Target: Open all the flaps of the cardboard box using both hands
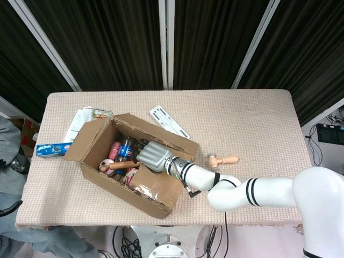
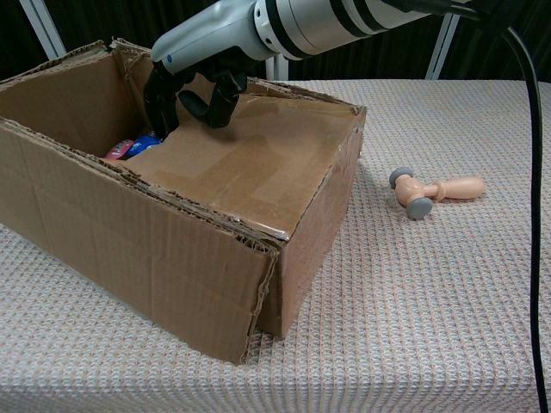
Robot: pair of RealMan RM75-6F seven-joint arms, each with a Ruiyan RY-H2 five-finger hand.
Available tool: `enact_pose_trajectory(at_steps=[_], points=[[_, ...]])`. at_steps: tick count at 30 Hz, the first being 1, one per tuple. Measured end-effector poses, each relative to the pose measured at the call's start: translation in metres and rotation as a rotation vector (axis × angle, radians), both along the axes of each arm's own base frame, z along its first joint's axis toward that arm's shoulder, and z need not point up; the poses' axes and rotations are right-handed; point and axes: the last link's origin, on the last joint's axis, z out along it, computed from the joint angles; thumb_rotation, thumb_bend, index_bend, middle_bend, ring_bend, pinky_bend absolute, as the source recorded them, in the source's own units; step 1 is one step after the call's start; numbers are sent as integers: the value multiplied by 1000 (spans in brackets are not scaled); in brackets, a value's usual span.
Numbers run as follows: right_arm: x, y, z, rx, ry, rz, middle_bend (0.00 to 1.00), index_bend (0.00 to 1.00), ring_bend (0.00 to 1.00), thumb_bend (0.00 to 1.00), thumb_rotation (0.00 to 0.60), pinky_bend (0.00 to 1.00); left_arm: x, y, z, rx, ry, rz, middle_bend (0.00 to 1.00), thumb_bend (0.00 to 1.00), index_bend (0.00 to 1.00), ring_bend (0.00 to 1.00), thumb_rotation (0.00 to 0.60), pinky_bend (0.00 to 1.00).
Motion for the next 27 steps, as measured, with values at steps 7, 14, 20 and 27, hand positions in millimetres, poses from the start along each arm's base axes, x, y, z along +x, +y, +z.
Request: enact_pose_trajectory(at_steps=[7, 14, 20, 27], points=[[3, 1, 4, -13, -20, 2, 420, 472, 0, 917, 600, 0, -1, 1, 1, 0, 1, 8, 85, 0, 83, 54, 81, 154], [3, 2, 21, -31, -56, -1, 486, 580, 7, 928, 600, 0, 1, 1, 0, -6, -4, 6, 85, 0, 83, 54, 80, 154], [-1, 4, 43, -43, -76, -12, 507, 627, 43, 931, 600, 0, 5, 2, 0, -7, -4, -2, 85, 0, 83, 54, 80, 154], [-9, 9, 75, -65, -105, -24, 525, 654, 56, 938, 600, 0, 10, 6, 1, -8, -23, -1, 86, 0, 83, 54, 77, 154]])
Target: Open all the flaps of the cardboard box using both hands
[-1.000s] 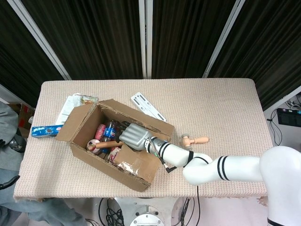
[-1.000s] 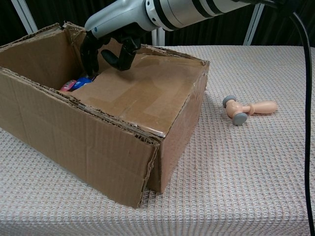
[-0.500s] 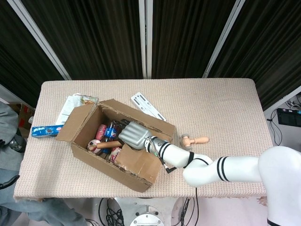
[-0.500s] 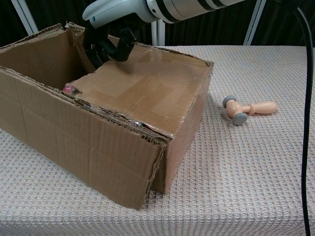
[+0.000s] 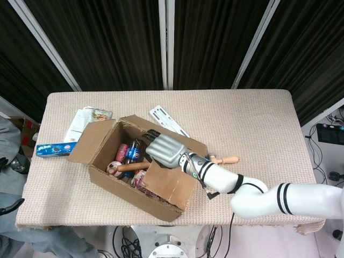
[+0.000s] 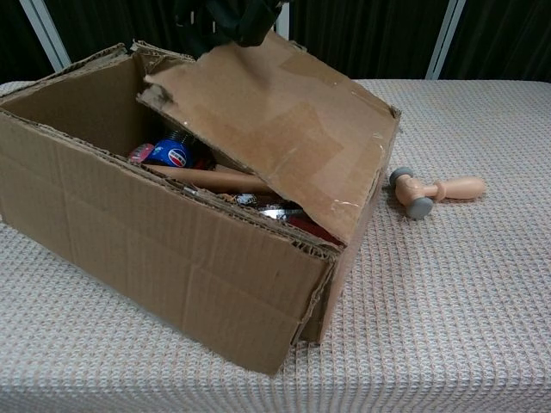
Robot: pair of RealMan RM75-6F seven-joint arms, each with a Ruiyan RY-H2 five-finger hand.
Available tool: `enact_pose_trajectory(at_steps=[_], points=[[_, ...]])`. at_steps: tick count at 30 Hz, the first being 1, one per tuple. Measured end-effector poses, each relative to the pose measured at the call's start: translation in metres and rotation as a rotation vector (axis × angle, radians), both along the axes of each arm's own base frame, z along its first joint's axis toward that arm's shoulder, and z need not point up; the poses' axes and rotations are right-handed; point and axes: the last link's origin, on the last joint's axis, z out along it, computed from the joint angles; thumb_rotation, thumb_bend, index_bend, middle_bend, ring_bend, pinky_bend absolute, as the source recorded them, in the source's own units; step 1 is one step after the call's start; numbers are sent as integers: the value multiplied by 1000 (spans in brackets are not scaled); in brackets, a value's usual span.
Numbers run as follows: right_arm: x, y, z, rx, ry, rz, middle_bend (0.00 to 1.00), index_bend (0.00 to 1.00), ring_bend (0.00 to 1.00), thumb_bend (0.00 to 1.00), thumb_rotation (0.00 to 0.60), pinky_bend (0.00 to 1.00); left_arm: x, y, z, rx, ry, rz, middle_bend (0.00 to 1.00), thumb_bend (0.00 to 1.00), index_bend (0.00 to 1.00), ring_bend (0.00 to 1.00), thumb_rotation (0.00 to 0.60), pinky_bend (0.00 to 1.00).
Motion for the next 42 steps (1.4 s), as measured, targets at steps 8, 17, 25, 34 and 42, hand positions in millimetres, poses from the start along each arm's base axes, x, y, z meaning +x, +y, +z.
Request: enact_pose_trajectory(at_steps=[8, 17, 25, 34, 42], points=[[-9, 11, 33, -29, -64, 17, 525, 654, 55, 940, 600, 0, 8, 5, -2, -6, 10, -19, 86, 0, 83, 54, 77, 154], [-23, 32, 65, -57, -107, 64, 531, 651, 55, 940, 600, 0, 19, 11, -5, -20, 16, -35, 86, 0, 83, 54, 78, 154], [-41, 55, 90, -93, -129, 111, 532, 649, 56, 939, 600, 0, 26, 16, -8, -31, 16, -47, 86, 0, 83, 54, 73, 154], [-80, 88, 122, -177, -124, 132, 531, 633, 53, 941, 600, 0, 32, 17, -10, -30, 28, -47, 86, 0, 83, 54, 52, 154], [-125, 122, 133, -167, -78, 65, 531, 603, 53, 937, 600, 0, 36, 17, -16, -44, 28, -54, 86, 0, 83, 54, 51, 154]])
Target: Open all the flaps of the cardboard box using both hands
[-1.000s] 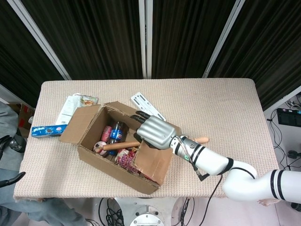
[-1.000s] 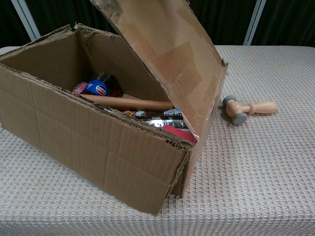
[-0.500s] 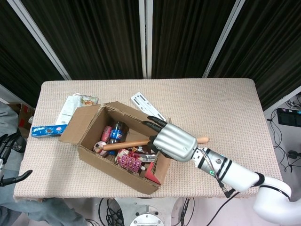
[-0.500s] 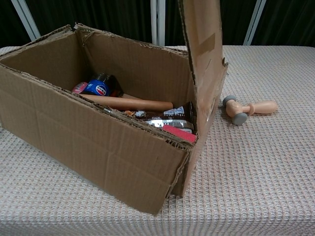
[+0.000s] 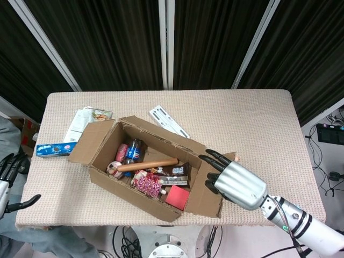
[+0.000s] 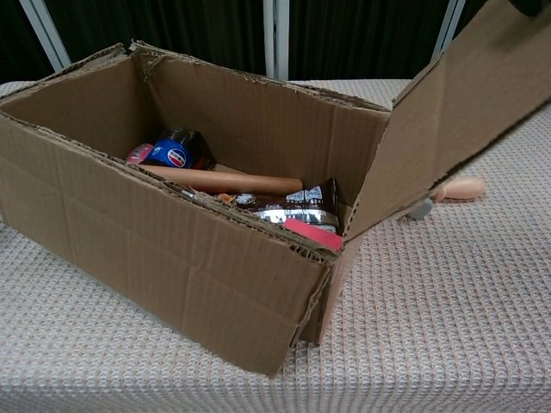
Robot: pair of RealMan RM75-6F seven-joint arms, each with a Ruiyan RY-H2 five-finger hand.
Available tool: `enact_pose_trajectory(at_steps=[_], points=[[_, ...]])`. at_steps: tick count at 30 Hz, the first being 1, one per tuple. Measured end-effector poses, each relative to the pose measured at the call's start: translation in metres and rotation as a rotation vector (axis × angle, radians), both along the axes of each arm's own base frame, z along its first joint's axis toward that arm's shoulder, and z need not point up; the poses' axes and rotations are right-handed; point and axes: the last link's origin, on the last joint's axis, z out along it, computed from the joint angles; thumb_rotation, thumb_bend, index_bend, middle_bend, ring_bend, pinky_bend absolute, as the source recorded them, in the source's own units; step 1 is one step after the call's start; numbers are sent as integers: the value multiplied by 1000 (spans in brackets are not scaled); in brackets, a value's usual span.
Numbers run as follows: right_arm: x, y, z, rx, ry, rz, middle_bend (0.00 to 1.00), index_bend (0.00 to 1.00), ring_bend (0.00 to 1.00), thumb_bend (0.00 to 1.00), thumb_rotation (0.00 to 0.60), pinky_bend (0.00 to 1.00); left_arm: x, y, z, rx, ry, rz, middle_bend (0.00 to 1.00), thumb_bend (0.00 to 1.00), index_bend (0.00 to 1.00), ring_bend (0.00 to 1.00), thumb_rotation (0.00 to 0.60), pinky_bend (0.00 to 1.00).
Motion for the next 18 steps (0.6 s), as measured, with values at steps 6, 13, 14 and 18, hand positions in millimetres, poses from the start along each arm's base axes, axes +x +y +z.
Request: enact_pose_trajectory(at_steps=[6, 13, 14, 18], points=[[-22, 13, 16, -26, -63, -36, 502, 534, 53, 931, 600, 0, 5, 0, -1, -5, 3, -12, 86, 0, 83, 55, 50, 154], [-73, 18, 44, -184, -126, -131, 48, 14, 0, 620, 600, 0, 2, -1, -6, -4, 2, -2, 86, 0, 82, 54, 48, 154], [-82, 17, 45, -217, -125, -150, 15, 0, 0, 541, 600, 0, 1, -2, -7, -2, 3, -1, 86, 0, 81, 54, 47, 154], [-124, 16, 38, -364, -121, -278, 0, 0, 0, 339, 600, 0, -3, -4, -8, 7, 22, 7, 85, 0, 75, 54, 62, 154]])
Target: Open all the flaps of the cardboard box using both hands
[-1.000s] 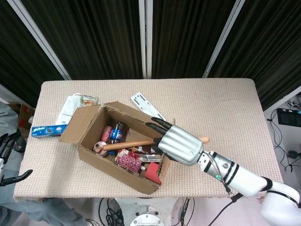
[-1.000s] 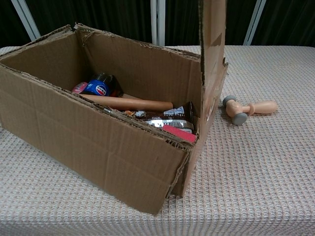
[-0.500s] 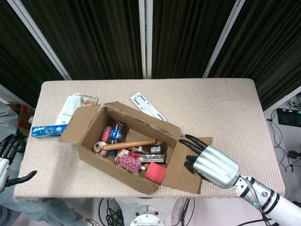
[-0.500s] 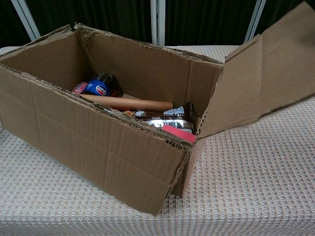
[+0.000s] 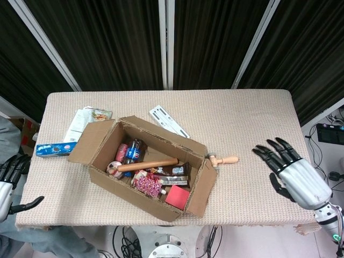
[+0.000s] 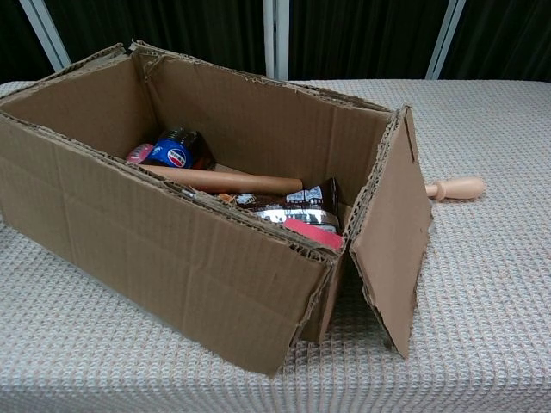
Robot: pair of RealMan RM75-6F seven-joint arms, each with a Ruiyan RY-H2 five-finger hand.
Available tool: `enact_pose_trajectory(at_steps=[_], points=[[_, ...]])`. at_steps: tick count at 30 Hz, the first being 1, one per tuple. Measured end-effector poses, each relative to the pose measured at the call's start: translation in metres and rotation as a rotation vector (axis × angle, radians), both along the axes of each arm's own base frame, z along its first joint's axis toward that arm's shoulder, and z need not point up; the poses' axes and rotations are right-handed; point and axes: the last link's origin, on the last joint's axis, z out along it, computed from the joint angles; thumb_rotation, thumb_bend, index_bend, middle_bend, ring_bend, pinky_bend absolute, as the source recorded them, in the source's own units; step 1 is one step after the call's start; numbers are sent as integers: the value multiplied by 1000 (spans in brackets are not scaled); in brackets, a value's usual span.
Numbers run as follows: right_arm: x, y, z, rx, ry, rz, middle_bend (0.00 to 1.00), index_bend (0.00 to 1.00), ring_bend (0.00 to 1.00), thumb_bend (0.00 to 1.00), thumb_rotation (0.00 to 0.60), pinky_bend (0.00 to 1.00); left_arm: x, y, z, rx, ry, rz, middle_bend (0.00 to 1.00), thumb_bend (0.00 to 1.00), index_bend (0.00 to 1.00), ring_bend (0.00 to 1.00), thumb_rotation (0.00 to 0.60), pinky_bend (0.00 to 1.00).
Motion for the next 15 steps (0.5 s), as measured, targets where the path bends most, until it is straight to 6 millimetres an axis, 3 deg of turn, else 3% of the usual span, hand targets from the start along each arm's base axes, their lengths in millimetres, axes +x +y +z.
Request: enact_pose_trajectory(at_steps=[3, 7, 10, 15], points=[[-39, 4, -12, -105, -4, -128, 0, 0, 0, 198, 600, 0, -1, -2, 0, 6, 23, 10, 72, 0, 68, 53, 75, 154], [-90, 15, -25, -223, 13, -333, 0, 0, 0, 121, 600, 0, -3, -6, 0, 18, 49, 23, 66, 0, 63, 47, 84, 154], [-117, 26, -30, -271, 24, -458, 0, 0, 0, 42, 600, 0, -6, -9, -2, 28, 79, 30, 65, 0, 63, 46, 83, 154], [-129, 33, -34, -272, -35, -510, 0, 0, 0, 0, 600, 0, -10, -11, -5, 31, 91, 35, 65, 0, 63, 46, 86, 154]])
